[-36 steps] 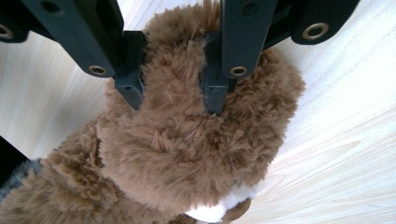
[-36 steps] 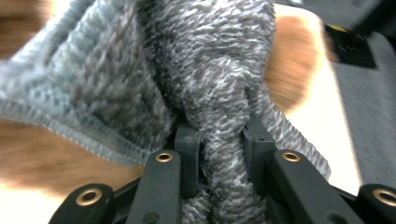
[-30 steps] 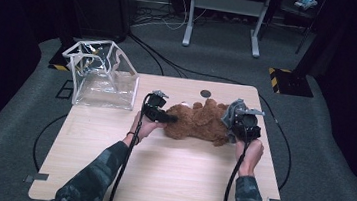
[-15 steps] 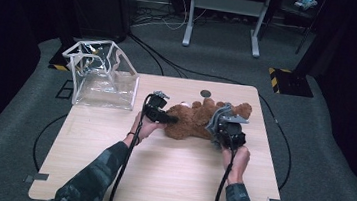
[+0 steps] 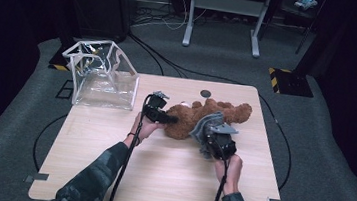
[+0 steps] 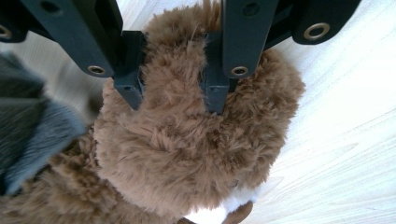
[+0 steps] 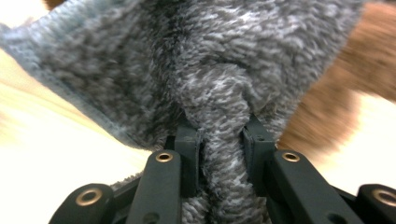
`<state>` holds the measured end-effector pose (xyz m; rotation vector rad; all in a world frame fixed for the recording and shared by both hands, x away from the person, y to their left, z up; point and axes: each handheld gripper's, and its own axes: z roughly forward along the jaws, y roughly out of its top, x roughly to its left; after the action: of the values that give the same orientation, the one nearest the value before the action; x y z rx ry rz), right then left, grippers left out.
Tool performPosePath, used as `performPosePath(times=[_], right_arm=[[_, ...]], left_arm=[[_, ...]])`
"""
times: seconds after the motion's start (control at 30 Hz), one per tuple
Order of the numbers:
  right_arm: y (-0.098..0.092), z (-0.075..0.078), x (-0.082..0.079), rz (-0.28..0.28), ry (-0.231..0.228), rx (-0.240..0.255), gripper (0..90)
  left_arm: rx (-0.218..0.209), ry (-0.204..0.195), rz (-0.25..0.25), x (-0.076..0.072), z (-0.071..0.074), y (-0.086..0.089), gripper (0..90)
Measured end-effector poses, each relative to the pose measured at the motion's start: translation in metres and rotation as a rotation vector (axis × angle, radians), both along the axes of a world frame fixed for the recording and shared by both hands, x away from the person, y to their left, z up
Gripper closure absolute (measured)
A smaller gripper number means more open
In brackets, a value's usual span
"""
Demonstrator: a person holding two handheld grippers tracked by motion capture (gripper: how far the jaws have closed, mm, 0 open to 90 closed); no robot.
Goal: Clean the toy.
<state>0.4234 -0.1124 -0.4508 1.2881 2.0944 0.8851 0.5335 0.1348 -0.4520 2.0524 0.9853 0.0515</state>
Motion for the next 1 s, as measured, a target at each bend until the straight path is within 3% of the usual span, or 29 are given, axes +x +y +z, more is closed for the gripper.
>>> performPosePath(times=[0.07,0.13,0.3,0.4,0.5,0.57,0.7,0.77,0.93,1.0], right_arm=[[0.003,-0.001,0.009,0.005,0.004,-0.002,72.7],[-0.006,-0.003,0.017,-0.031,0.019,0.018,73.0],[-0.052,-0.015,0.023,-0.225,0.034,-0.017,73.1],[-0.066,-0.023,0.021,-0.268,0.058,-0.023,73.1],[-0.047,-0.025,0.013,-0.200,0.048,-0.078,73.0],[-0.027,-0.024,0.008,-0.101,0.053,-0.088,72.9],[0.012,-0.015,0.001,0.026,0.034,-0.083,72.9],[0.026,-0.010,0.002,0.052,0.017,-0.088,72.8],[0.047,0.006,0.013,0.112,-0.066,-0.056,71.4],[0.055,0.009,0.017,0.123,-0.070,-0.064,71.4]], left_arm=[[-0.005,0.002,-0.002,0.001,0.000,0.001,67.7],[-0.011,0.008,-0.002,0.001,0.000,0.002,67.7],[-0.014,0.011,-0.012,0.001,0.000,0.002,66.8],[-0.003,0.003,-0.019,0.000,0.002,0.002,62.9],[-0.021,0.020,-0.019,0.001,0.005,0.004,54.6],[-0.036,0.025,-0.029,0.001,0.007,0.007,49.8],[-0.032,0.020,-0.020,-0.002,0.012,0.014,41.3],[-0.031,0.012,-0.004,-0.004,0.012,0.017,38.2],[-0.014,-0.052,0.054,-0.007,0.013,0.028,32.8],[-0.019,-0.067,0.079,-0.008,0.013,0.031,32.9]])
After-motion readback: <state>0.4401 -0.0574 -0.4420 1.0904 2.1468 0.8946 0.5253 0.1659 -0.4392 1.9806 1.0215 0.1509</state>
